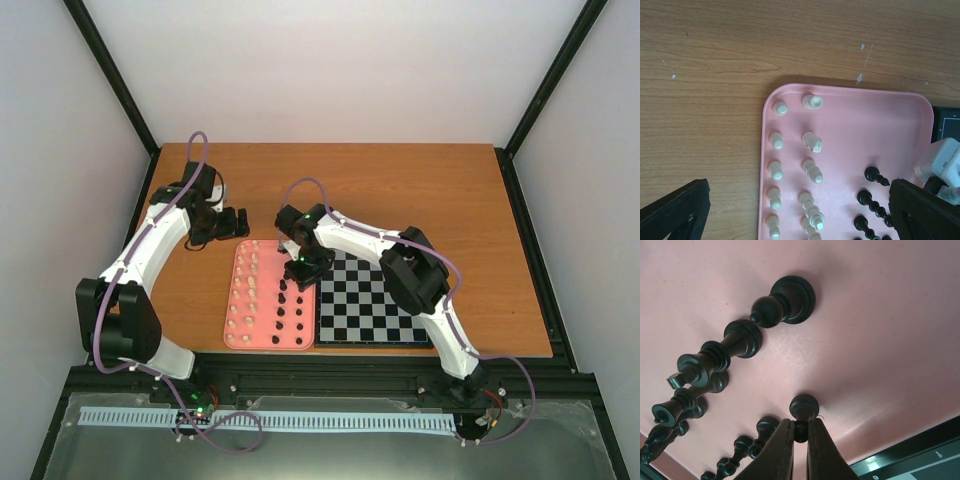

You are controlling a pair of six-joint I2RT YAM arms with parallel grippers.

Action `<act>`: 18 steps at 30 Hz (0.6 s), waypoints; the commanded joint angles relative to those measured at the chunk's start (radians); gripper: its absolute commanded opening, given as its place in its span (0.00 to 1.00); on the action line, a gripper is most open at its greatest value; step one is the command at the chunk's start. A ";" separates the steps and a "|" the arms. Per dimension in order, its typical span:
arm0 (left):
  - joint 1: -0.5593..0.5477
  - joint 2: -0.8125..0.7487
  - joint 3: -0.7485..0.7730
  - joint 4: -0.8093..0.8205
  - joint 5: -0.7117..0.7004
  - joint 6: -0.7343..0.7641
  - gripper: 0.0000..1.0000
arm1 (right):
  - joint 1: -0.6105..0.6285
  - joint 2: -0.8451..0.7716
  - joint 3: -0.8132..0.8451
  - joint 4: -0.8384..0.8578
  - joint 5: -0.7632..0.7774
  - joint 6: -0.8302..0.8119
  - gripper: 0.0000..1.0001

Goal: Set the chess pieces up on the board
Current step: Pick up the chess piece from the storage box.

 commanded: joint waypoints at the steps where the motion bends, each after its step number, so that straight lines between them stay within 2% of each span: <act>1: -0.003 -0.023 -0.002 0.018 0.006 -0.012 1.00 | 0.012 0.010 -0.005 -0.018 0.006 -0.008 0.03; 11: -0.003 -0.027 0.003 0.014 0.005 -0.011 1.00 | -0.010 -0.134 0.046 -0.083 0.140 0.045 0.03; 15: -0.003 -0.030 0.004 0.013 0.006 -0.011 1.00 | -0.049 -0.251 -0.027 -0.115 0.200 0.072 0.03; 18: -0.003 -0.031 0.007 0.012 0.009 -0.010 1.00 | -0.094 -0.356 -0.172 -0.111 0.234 0.087 0.03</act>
